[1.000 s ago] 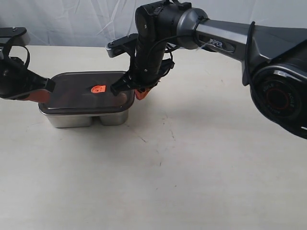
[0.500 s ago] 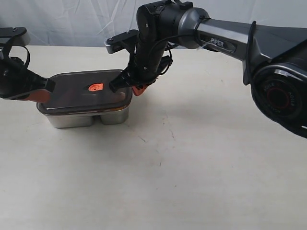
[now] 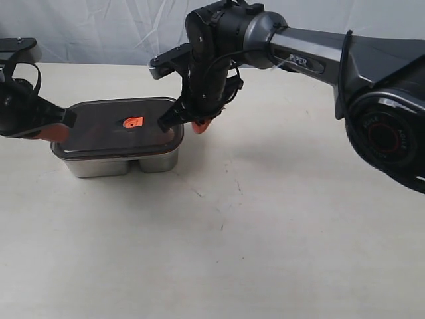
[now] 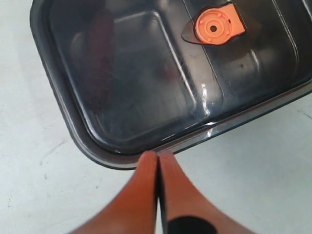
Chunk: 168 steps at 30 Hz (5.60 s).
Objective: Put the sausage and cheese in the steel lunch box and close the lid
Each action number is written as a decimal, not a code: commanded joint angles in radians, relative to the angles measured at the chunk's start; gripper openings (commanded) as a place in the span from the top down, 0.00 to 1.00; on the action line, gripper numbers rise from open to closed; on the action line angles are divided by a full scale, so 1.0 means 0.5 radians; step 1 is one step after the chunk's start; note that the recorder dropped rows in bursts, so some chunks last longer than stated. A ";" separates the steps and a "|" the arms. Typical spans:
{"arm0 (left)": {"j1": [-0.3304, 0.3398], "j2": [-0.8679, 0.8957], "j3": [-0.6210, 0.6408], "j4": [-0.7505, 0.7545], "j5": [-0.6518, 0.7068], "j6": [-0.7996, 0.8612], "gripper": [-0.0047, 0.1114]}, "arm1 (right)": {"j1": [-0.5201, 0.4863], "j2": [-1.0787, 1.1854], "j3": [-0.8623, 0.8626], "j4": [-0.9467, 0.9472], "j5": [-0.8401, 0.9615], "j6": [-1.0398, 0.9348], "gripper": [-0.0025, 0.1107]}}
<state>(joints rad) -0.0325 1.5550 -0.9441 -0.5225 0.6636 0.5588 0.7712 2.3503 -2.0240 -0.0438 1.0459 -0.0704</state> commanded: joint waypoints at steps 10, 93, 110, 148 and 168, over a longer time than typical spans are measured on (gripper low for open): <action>0.127 0.033 -0.024 -0.015 -0.260 -0.054 0.96 | -0.007 -0.156 -0.096 0.308 -0.117 -0.109 0.99; 0.139 0.041 -0.220 -0.082 -0.239 0.011 0.96 | -0.055 -0.235 -0.093 0.462 -0.010 -0.185 0.99; 0.139 -1.333 0.442 -0.064 -0.425 0.094 0.96 | -0.322 -1.354 1.305 0.936 -0.589 -0.506 0.99; 0.139 -1.461 0.493 0.003 -0.447 0.094 0.96 | -1.543 -4.240 3.679 0.461 -1.731 -0.093 0.99; 0.139 -1.461 0.493 0.006 -0.447 0.094 0.96 | -1.543 -4.620 4.042 0.249 -1.657 0.229 0.99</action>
<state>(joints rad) 0.0337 0.8335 -0.7022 -0.5222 0.4471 0.6045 0.0064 0.0617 -0.0244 0.0883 0.2181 0.0440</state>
